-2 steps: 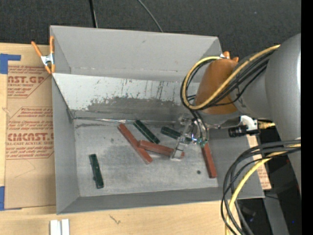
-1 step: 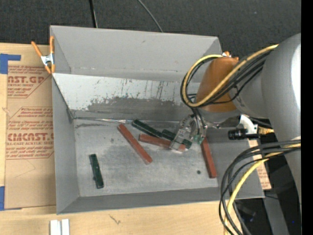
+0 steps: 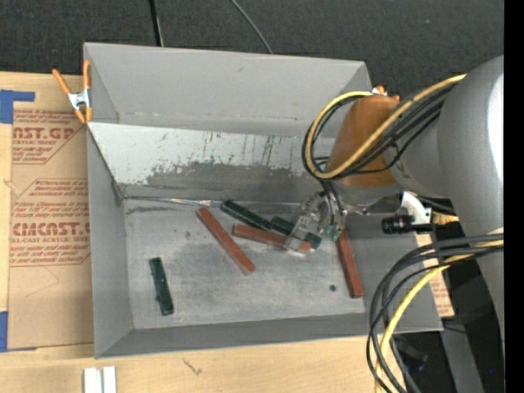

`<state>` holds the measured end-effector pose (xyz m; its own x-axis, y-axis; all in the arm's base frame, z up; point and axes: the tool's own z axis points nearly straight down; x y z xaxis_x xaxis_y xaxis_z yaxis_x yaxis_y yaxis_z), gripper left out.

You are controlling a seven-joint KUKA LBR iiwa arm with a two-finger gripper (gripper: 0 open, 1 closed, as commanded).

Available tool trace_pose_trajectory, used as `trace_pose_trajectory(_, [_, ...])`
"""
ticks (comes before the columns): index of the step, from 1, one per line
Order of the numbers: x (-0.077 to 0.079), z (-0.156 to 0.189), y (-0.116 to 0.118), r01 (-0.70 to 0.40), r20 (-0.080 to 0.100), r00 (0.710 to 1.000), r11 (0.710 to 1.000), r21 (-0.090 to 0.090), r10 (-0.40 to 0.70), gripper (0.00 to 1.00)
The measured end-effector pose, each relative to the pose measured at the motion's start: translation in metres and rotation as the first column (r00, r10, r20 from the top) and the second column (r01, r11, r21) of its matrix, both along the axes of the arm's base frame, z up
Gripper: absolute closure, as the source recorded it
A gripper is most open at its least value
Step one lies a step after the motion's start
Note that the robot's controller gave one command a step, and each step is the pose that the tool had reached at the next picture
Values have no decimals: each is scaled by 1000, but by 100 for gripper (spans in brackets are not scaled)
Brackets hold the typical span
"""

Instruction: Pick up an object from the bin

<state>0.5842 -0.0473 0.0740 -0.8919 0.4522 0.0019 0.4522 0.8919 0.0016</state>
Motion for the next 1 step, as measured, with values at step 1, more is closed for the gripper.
trace_pose_trajectory(1, [0,4,0,0,1,1000,1000,0,0,100])
